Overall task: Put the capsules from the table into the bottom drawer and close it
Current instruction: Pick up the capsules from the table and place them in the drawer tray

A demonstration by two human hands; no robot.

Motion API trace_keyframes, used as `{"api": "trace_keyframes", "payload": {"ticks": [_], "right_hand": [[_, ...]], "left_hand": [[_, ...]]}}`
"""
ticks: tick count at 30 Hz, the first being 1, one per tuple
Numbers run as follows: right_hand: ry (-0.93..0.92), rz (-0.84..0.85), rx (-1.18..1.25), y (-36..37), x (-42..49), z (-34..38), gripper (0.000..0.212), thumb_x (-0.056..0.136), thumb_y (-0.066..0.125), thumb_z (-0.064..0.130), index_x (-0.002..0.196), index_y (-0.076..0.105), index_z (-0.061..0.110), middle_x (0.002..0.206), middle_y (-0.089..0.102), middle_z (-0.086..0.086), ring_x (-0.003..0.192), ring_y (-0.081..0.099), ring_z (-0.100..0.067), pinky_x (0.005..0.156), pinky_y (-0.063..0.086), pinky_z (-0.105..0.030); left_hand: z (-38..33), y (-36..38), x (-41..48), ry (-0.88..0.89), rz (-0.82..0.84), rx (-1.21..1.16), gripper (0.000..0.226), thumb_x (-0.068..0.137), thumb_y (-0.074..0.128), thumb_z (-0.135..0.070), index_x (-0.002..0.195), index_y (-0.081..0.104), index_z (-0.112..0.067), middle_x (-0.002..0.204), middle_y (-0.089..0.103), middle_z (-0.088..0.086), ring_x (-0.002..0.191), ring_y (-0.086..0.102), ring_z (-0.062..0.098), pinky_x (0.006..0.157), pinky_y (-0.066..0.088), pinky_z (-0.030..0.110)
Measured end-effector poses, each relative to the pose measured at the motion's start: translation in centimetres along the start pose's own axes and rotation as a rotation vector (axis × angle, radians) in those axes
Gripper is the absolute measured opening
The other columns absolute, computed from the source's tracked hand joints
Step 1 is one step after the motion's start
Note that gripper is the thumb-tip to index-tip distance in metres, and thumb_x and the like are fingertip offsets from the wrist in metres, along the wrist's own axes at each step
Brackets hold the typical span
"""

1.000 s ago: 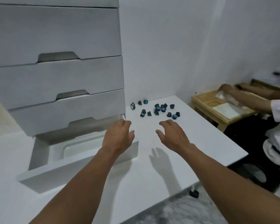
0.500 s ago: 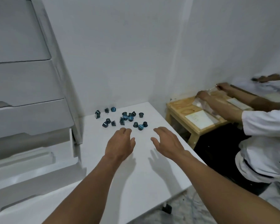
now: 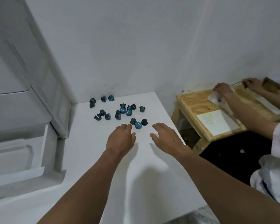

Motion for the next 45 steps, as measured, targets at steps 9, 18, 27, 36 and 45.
{"api": "trace_keyframes", "payload": {"ticks": [9, 18, 27, 36, 45], "right_hand": [[0.003, 0.147, 0.067, 5.8, 11.4, -4.0, 0.042, 0.093, 0.055, 0.025, 0.131, 0.052, 0.009, 0.135, 0.054, -0.007, 0.123, 0.051, -0.023, 0.101, 0.037, -0.028], [0.032, 0.339, 0.142, 11.9, 17.5, -6.0, 0.045, 0.093, 0.051, 0.015, 0.138, 0.047, 0.015, 0.138, 0.048, -0.011, 0.121, 0.051, -0.027, 0.101, 0.039, -0.033], [0.079, 0.34, 0.125, 13.0, 17.0, -7.4, 0.025, 0.088, 0.058, 0.021, 0.111, 0.056, 0.011, 0.104, 0.053, -0.01, 0.087, 0.055, -0.026, 0.075, 0.045, -0.031], [0.072, 0.369, 0.137, 10.6, 14.0, -5.7, 0.039, 0.089, 0.052, 0.012, 0.127, 0.054, 0.021, 0.114, 0.047, -0.007, 0.097, 0.055, -0.026, 0.084, 0.039, -0.023], [-0.033, 0.191, 0.191, 2.5, 8.0, -0.5, 0.022, 0.085, 0.062, 0.021, 0.103, 0.05, 0.021, 0.101, 0.043, -0.004, 0.081, 0.049, -0.025, 0.064, 0.038, -0.027]], "left_hand": [[3.5, 8.9, 9.5, -0.101, 0.156, -0.079, 0.04, 0.093, 0.05, -0.033, 0.13, 0.047, -0.017, 0.124, 0.056, 0.005, 0.107, 0.057, 0.022, 0.079, 0.049, 0.032], [3.5, 16.1, 13.9, -0.067, 0.367, -0.073, 0.05, 0.092, 0.052, -0.036, 0.138, 0.038, -0.023, 0.139, 0.039, 0.006, 0.106, 0.058, 0.026, 0.084, 0.051, 0.038], [3.5, 17.9, 13.5, -0.122, 0.396, -0.122, 0.042, 0.089, 0.059, -0.031, 0.126, 0.041, -0.02, 0.132, 0.04, 0.008, 0.1, 0.058, 0.027, 0.08, 0.054, 0.039], [4.0, 12.3, 9.7, -0.176, 0.284, -0.249, 0.045, 0.088, 0.055, -0.014, 0.131, 0.046, -0.022, 0.118, 0.046, 0.006, 0.095, 0.056, 0.028, 0.079, 0.048, 0.031], [1.8, 3.3, 2.4, -0.384, -0.077, -0.456, 0.035, 0.081, 0.067, -0.027, 0.115, 0.057, -0.024, 0.104, 0.045, 0.002, 0.082, 0.048, 0.014, 0.079, 0.038, 0.021]]}}
Point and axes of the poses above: each hand's wrist, its own x-axis towards the middle knuckle, its own y-axis out of the palm, z = x × y, the point moved 7 cm from there along x, towards the middle knuckle
